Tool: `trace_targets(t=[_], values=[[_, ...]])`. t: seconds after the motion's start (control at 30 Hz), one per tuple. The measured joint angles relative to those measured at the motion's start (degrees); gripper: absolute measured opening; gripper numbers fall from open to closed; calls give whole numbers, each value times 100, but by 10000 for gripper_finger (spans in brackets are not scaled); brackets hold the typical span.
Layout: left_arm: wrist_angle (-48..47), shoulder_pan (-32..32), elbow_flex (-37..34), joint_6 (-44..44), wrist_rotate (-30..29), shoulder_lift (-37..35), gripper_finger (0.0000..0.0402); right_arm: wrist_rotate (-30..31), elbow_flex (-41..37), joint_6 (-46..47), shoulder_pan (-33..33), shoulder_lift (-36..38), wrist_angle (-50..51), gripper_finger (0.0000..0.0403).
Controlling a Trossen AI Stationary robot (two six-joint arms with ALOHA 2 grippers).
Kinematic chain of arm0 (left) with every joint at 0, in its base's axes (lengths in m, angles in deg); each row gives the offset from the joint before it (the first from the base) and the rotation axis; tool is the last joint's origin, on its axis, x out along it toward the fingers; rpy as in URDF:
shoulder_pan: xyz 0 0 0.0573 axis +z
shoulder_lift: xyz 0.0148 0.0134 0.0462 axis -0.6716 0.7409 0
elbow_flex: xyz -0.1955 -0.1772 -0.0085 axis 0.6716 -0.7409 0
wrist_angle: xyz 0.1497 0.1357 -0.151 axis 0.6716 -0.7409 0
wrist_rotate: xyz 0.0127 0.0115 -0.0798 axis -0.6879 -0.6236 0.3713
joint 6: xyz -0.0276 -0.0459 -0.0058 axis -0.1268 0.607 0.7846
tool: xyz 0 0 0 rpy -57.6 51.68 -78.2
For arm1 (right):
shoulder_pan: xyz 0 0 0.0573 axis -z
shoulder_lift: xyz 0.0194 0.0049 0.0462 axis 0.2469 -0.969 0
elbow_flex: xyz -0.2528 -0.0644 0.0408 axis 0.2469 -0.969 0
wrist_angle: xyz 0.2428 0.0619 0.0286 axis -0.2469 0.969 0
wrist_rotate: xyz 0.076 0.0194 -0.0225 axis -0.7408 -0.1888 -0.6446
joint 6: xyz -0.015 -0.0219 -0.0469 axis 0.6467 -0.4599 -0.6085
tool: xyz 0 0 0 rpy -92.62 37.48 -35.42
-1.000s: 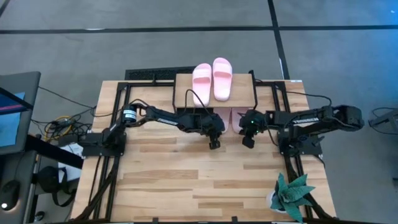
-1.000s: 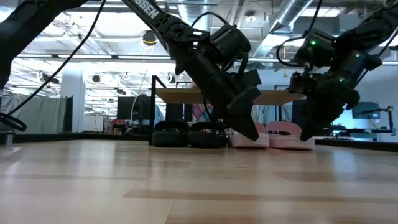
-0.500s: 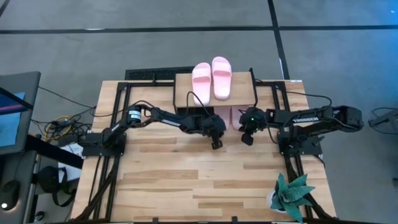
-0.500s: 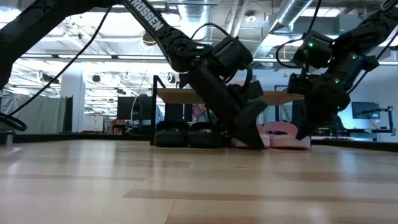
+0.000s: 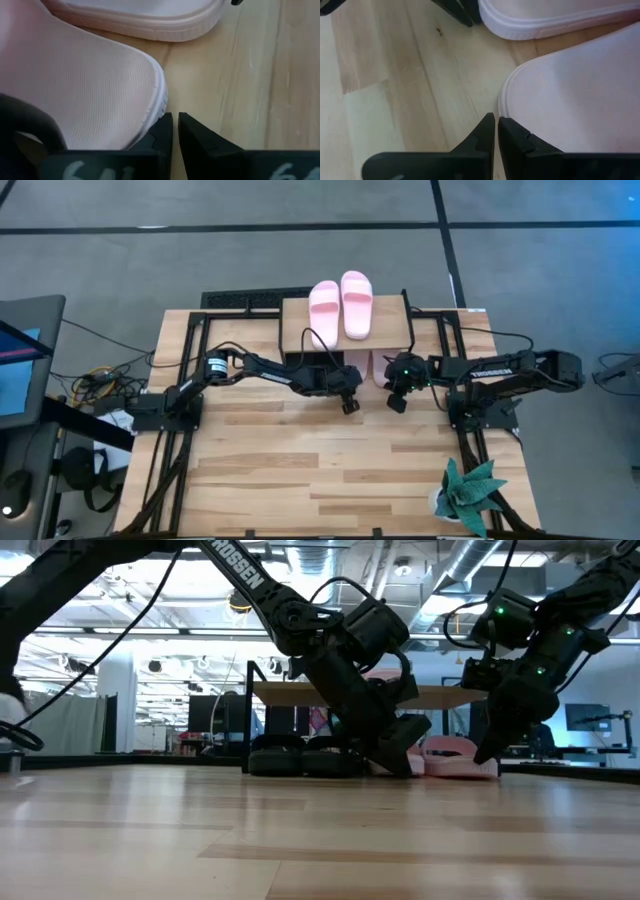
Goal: Pick and place slides into the shelf
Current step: Adjust the pink slides under the shelf, then adjust the black slides under the shelf
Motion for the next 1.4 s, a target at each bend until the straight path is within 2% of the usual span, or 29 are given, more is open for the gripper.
trace_targets(t=[0.47, 0.77, 1.23, 1.4], values=[[164, 26, 4, 91, 145, 0, 21, 177, 0, 92, -3, 0, -162, 1], [73, -62, 9, 49, 579, 0, 21, 232, 0, 78, -239, 0, -116, 1], [-2033, -391, -95, -296, 561, -624, 21, 109, 56, 119, -802, 24, -300, 1], [-2017, -470, -473, -86, 508, -810, 21, 35, 180, 120, -1092, 26, -650, 1]])
